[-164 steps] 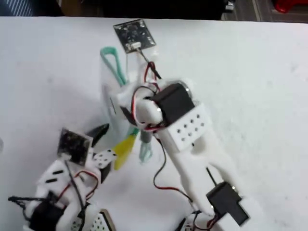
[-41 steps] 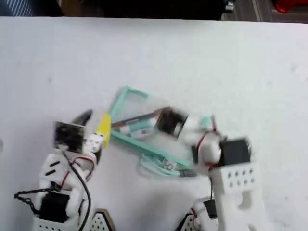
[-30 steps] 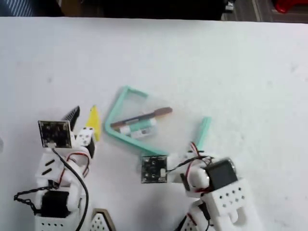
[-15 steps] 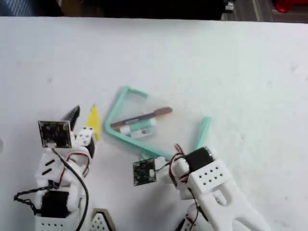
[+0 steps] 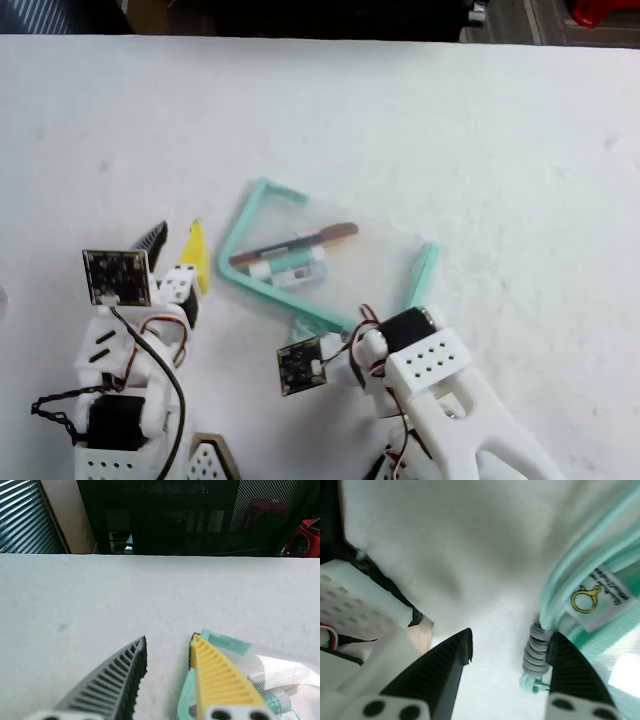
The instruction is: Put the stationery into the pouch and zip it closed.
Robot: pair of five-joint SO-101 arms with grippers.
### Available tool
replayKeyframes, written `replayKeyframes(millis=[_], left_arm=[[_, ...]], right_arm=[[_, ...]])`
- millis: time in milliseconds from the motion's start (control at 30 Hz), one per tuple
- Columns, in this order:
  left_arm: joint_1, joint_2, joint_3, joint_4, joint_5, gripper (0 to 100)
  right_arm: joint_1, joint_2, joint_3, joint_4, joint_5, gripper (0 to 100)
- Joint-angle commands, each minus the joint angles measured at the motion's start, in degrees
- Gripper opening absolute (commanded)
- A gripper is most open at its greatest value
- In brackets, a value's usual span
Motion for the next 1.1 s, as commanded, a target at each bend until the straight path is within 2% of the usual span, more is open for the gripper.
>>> replayKeyframes(millis=[0,133,267,400,500,600,667,733,900,1067], left_arm=[[-0.2,-0.4,-0.5,-1.7,0.5,17],[-0.2,-0.4,-0.5,-1.7,0.5,17],[-0.2,-0.4,-0.5,-1.7,0.5,17],[-0.2,-0.4,-0.5,-1.7,0.5,17],[-0.1,-0.4,-0.7,-1.7,0.8,17],[-0.1,-0.4,-1.4,-1.1,1.2,17],[-0.5,-0.4,-3.0,1.5,4.6,17],[-0.6,-0.4,-5.1,4.7,7.5,17],[-0.6,-0.4,-6.3,6.4,7.7,17],[-0.1,-0.4,-6.3,6.4,3.9,17]], right_arm=[[-0.3,2.2,1.8,-3.7,0.3,23.0],[0.0,3.3,4.9,-9.7,0.2,22.0],[0.0,3.5,8.1,-16.0,0.2,13.9],[0.0,3.3,8.7,-16.5,0.2,11.5],[0.0,3.2,8.7,-16.8,0.2,1.9],[0.0,3.2,8.1,-16.8,0.2,2.2],[0.0,3.2,5.7,-16.5,0.1,1.6],[0.3,3.2,1.6,-13.8,-1.2,1.7],[0.3,3.1,-19.0,1.4,-9.4,1.6],[0.3,3.1,-41.8,13.7,-13.5,1.6]])
